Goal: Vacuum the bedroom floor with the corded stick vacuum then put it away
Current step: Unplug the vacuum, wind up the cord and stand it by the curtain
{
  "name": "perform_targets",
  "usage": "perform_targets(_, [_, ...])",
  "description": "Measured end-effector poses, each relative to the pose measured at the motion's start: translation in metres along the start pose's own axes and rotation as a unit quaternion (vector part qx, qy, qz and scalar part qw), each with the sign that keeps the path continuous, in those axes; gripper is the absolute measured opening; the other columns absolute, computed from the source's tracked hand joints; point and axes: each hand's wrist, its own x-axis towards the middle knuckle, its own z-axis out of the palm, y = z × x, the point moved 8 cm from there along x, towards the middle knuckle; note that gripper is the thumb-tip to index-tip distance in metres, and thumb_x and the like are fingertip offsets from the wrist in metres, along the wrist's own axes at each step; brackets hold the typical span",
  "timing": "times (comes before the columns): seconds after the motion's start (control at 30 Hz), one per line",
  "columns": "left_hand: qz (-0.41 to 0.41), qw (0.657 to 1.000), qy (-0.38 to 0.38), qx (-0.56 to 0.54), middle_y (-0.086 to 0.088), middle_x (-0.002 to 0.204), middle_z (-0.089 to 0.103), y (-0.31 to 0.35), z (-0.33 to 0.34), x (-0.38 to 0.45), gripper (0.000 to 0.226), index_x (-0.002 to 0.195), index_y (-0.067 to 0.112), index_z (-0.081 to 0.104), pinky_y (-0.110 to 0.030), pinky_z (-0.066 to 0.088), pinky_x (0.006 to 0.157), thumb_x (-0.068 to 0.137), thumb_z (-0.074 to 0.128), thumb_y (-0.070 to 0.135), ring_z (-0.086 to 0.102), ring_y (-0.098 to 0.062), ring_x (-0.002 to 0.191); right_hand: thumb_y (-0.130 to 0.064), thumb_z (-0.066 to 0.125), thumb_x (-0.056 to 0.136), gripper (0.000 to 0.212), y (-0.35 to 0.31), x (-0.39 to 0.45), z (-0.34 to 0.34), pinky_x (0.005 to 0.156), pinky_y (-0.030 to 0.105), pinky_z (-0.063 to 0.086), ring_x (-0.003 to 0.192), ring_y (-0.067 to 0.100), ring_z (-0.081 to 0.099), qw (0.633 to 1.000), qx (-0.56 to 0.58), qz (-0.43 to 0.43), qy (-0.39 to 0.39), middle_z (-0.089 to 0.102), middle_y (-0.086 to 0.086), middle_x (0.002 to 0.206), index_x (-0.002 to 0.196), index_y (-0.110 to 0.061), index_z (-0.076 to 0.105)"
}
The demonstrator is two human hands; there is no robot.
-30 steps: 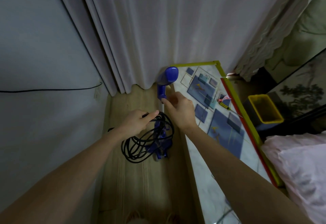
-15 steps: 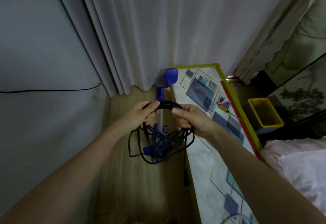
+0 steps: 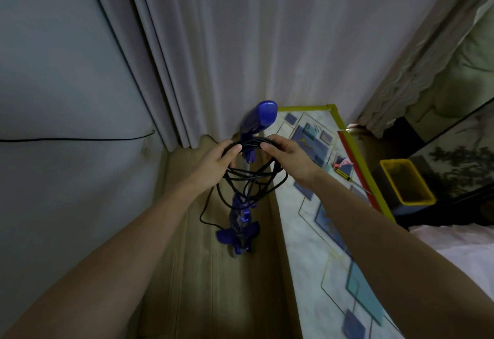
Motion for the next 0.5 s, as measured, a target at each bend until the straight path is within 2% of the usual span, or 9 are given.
perform_targets(0.07, [0.003, 1.000, 0.016, 0.013, 0.002, 0.073, 0.052, -0.004, -0.002, 0.004, 0.022, 0.086, 0.024, 0.054, -0.009, 0.039, 0.067, 0.103, 0.041, 0.029, 0.049, 0.001, 0.065, -0.020, 0.048, 0.101, 0.015, 0.002, 0.003, 0.002, 0.062, 0.010, 0.040, 0.068, 0.002, 0.049, 1.000, -0.010, -0.010, 0.015, 0.053, -0.020, 0.067, 0.105, -0.014, 0.062])
perform_targets(0.17, [-0.005, 0.999, 0.038, 0.035, 0.001, 0.074, 0.053, -0.007, -0.006, 0.009, 0.026, 0.101, 0.012, 0.056, -0.007, 0.039, 0.064, 0.103, 0.039, 0.031, 0.050, 0.005, 0.062, -0.022, 0.045, 0.102, 0.015, -0.001, 0.007, 0.006, 0.067, 0.010, 0.039, 0.068, 0.000, 0.048, 0.998, -0.037, -0.029, 0.033, 0.051, -0.010, 0.076, 0.102, -0.015, 0.059])
perform_targets(0.3, [0.008, 0.997, 0.046, 0.068, 0.007, 0.071, 0.052, -0.003, -0.005, 0.008, 0.023, 0.101, 0.013, 0.056, -0.009, 0.038, 0.060, 0.103, 0.040, 0.030, 0.049, 0.003, 0.062, -0.030, 0.038, 0.105, 0.022, 0.002, 0.007, 0.015, 0.073, 0.016, 0.039, 0.080, 0.005, 0.052, 0.993, -0.101, -0.044, 0.030, 0.056, -0.002, 0.089, 0.105, -0.014, 0.053])
perform_targets(0.4, [0.026, 0.995, 0.029, 0.088, 0.012, 0.073, 0.052, -0.005, 0.001, 0.004, 0.022, 0.103, 0.010, 0.056, -0.010, 0.038, 0.061, 0.102, 0.044, 0.028, 0.051, 0.004, 0.065, -0.031, 0.036, 0.105, 0.022, 0.012, 0.003, 0.018, 0.073, 0.013, 0.038, 0.084, 0.009, 0.053, 0.991, -0.131, -0.035, 0.006, 0.057, 0.001, 0.093, 0.106, -0.015, 0.051])
perform_targets(0.5, [0.030, 0.996, 0.024, 0.086, 0.014, 0.074, 0.054, -0.012, 0.006, -0.002, 0.013, 0.102, 0.021, 0.055, -0.009, 0.038, 0.063, 0.102, 0.044, 0.028, 0.053, 0.010, 0.068, -0.031, 0.037, 0.104, 0.026, 0.018, 0.001, 0.019, 0.074, 0.023, 0.040, 0.087, 0.020, 0.056, 0.985, -0.166, -0.036, 0.008, 0.060, 0.012, 0.097, 0.108, -0.010, 0.052])
